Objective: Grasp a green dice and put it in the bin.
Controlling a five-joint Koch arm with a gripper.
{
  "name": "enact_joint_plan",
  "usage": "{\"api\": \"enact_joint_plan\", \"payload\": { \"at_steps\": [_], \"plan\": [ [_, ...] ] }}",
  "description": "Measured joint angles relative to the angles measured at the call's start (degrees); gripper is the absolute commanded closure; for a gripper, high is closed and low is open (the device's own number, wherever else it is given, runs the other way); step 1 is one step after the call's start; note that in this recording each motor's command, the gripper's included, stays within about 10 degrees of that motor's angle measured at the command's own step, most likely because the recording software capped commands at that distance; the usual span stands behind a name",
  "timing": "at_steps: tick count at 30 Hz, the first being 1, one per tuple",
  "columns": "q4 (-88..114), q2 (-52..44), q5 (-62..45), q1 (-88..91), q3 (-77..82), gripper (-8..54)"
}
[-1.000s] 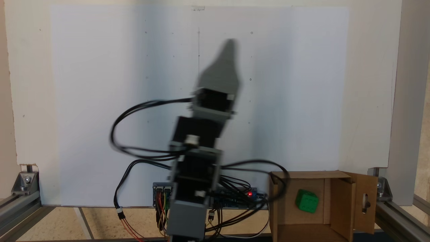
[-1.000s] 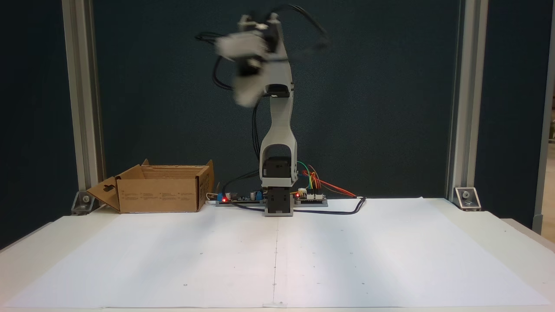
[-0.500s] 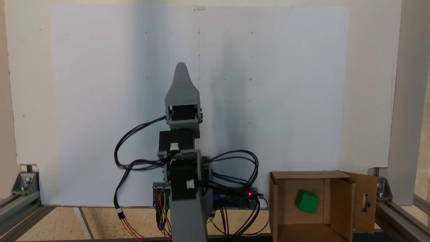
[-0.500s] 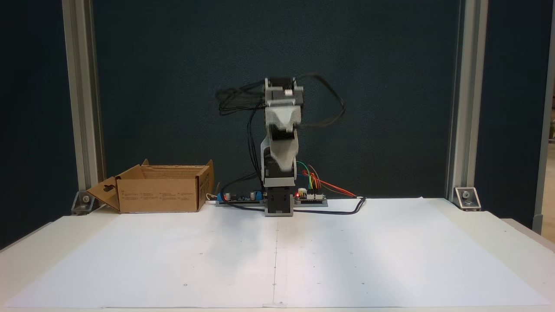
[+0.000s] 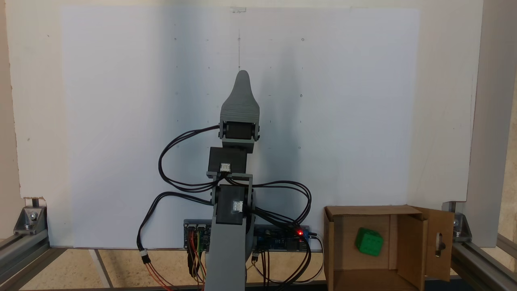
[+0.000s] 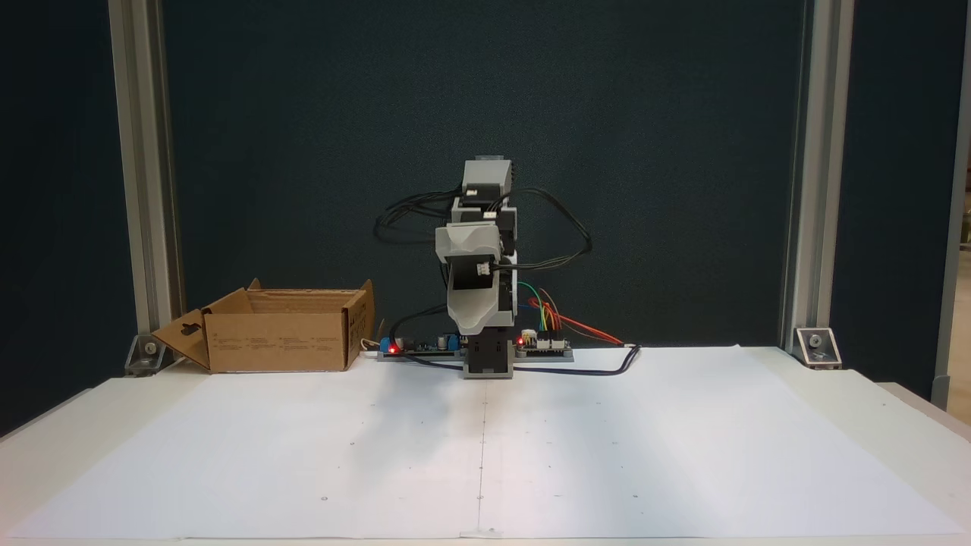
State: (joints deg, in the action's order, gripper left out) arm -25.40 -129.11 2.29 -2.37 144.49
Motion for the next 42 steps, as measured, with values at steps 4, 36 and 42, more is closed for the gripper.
{"api": "enact_joint_plan", "payload": {
  "at_steps": [4,36,42],
  "plan": [
    [-9.40,0.00,0.00,-0.18,2.11,1.8],
    [-55.90,0.00,-2.37,-0.44,28.48,1.3],
    [-55.90,0.00,-2.37,-0.44,28.74,1.1]
  ]
}}
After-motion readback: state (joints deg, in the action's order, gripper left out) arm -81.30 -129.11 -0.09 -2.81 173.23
